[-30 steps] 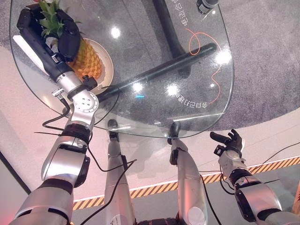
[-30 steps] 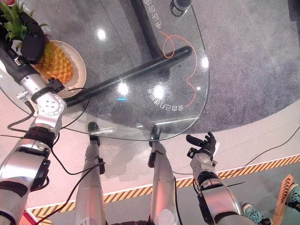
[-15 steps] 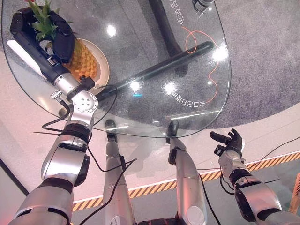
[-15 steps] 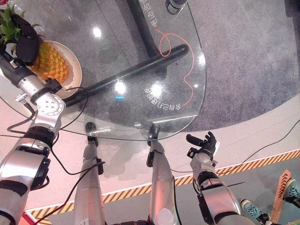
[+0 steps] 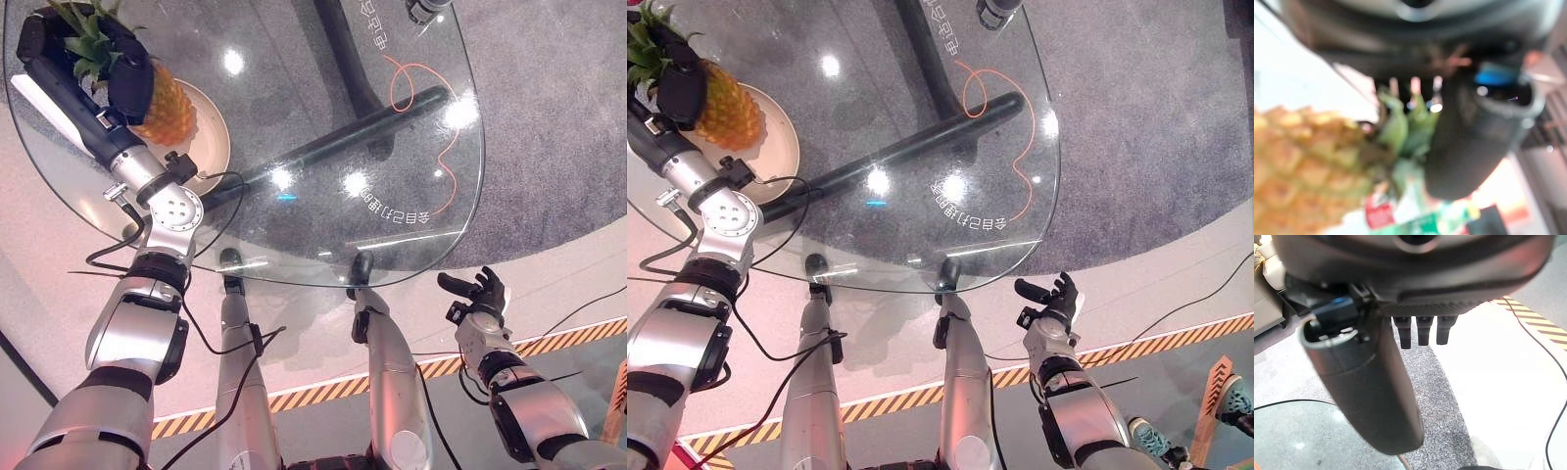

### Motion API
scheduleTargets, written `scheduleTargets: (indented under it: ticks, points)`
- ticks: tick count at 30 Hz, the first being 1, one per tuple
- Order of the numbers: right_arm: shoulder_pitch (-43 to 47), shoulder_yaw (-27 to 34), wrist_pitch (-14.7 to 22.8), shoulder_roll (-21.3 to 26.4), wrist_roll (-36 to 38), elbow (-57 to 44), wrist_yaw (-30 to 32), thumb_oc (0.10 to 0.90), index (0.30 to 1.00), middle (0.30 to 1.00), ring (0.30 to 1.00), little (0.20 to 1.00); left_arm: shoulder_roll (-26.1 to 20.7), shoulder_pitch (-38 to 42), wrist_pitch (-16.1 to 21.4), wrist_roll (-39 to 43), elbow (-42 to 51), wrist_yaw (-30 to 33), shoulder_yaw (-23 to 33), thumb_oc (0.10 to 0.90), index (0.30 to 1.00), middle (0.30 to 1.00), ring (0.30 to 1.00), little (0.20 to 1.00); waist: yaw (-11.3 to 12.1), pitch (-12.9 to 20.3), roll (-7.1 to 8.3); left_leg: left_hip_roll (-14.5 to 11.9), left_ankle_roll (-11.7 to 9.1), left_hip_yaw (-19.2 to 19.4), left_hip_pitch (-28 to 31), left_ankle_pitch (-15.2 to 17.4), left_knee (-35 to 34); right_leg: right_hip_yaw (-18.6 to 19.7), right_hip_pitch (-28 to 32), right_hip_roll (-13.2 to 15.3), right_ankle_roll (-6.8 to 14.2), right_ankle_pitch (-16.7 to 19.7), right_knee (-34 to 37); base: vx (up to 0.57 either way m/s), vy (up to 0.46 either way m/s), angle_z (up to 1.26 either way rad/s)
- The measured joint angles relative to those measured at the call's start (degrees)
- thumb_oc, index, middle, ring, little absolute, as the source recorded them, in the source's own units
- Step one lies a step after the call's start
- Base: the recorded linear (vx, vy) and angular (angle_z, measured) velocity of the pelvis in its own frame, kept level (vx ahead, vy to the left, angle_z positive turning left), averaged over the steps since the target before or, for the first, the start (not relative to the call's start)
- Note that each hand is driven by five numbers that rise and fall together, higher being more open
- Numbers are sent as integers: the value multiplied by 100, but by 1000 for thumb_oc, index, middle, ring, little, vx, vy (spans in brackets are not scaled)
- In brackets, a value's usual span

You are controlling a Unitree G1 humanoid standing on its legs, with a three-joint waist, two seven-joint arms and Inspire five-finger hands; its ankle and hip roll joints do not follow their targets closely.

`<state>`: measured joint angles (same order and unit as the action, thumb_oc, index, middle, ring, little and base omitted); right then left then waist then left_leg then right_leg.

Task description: Pick up the fruit to the plate

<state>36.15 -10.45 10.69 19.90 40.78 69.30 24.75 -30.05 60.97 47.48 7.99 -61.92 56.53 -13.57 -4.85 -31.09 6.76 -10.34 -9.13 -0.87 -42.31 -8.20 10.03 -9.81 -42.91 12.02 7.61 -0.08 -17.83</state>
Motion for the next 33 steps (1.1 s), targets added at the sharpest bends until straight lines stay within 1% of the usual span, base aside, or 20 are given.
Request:
scheduleTargets:
  ticks: [1, 5, 8, 11, 14, 15, 16, 17, 18, 19, 20, 26, 33]
  points:
    - [7, 0, 0, 0, 0, 4, 0, 800, 900, 900, 900, 900, 0, 0, 18, 0, 0, -4, -2, 358, 521, 521, 521, 458, -1, 0, 0, 0, 0, 0, 0, 0, 1, 1, 0, 0, 0, 0, 0, 0, 0, 0]
    - [43, 0, 1, -1, 0, 11, -1, 800, 900, 900, 900, 900, -5, 0, 53, 29, -8, -91, -1, 331, 498, 498, 498, 431, 4, 0, 0, 0, 0, 0, -2, 1, 4, 0, 0, 0, -1, 1, 0, 0, 0, 0]
    - [55, 0, 0, -1, 1, 11, -1, 800, 900, 900, 900, 900, -6, -1, 55, 33, -14, -119, -7, 339, 505, 505, 505, 439, 8, 0, 0, 0, 0, -5, -8, 1, 5, -6, -1, 0, -1, 1, 0, 0, 0, 0]
    - [57, 0, 3, -1, 1, 11, 0, 800, 900, 900, 900, 900, -6, -1, 59, 36, -14, -120, -8, 369, 531, 531, 531, 469, 3, 0, 0, 0, 0, -7, -9, 2, 7, -7, -1, 0, -1, 1, 0, 0, 0, 0]
    - [58, 0, 3, -1, 3, 12, 0, 800, 900, 900, 900, 900, -5, -1, 70, 37, -14, -128, -9, 443, 594, 594, 594, 543, 4, 0, 0, 0, -1, -8, -10, 2, 9, -8, -2, 0, -1, 1, 0, 0, 0, 0]
    - [60, 0, 3, -1, 3, 12, 0, 800, 900, 900, 900, 900, -5, 0, 75, 37, -14, -136, -9, 443, 594, 594, 594, 543, 5, 0, 0, 0, -1, -8, -11, 2, 9, -8, -2, 0, -1, 1, 1, 0, 0, 0]
    - [61, 0, 3, -1, 3, 12, 0, 800, 900, 900, 900, 900, -5, -1, 85, 38, -13, -147, -9, 556, 691, 691, 691, 656, 6, 0, 0, 0, -1, -9, -11, 2, 9, -9, -2, 0, -1, 1, 1, 0, 0, 0]
    - [61, 0, 4, -1, 3, 12, 0, 800, 900, 900, 900, 900, -5, 0, 91, 38, -13, -159, -9, 635, 759, 759, 759, 735, 7, 0, 0, 0, -1, -9, -11, 3, 9, -9, -2, 0, -1, 1, 1, 0, 0, 0]
    - [62, 0, 5, -1, 3, 12, 0, 800, 900, 900, 900, 900, -5, 0, 122, 44, -13, -199, -7, 674, 792, 792, 792, 774, 9, 0, 0, 0, -1, -9, -11, 3, 7, -10, -2, 0, -1, 0, 1, 0, 0, 0]
    - [64, 0, 5, -1, 4, 13, 0, 800, 900, 900, 900, 900, -5, 0, 160, 46, -11, -231, -8, 748, 855, 855, 855, 848, 11, 0, 0, 0, -1, -10, -12, 2, 7, -12, -2, 0, -1, 1, 1, 0, 0, 0]
    - [65, 0, 8, -1, 4, 13, 0, 800, 900, 900, 900, 900, -5, 0, 178, 50, -6, -244, -8, 800, 900, 900, 900, 900, 11, 0, 0, 0, -1, -11, -13, 3, 8, -13, -2, 0, -1, 1, 2, 0, 0, 0]
    - [66, 0, 103, -2, 15, 22, 0, 800, 900, 900, 900, 900, -5, 1, 262, 208, 7, -332, -5, 800, 900, 900, 900, 900, 31, 0, 0, 1, -1, -15, -17, 2, 8, -18, -2, 0, -1, 0, 2, 0, 0, 0]
    - [67, 0, 110, -3, 40, 48, 1, 800, 900, 900, 900, 900, 8, 0, 303, 208, 27, -357, -6, 800, 900, 900, 900, 900, 133, 0, 0, 0, -1, -26, -20, 2, 9, -31, -2, 0, 0, 0, 1, -1, -4, 0]
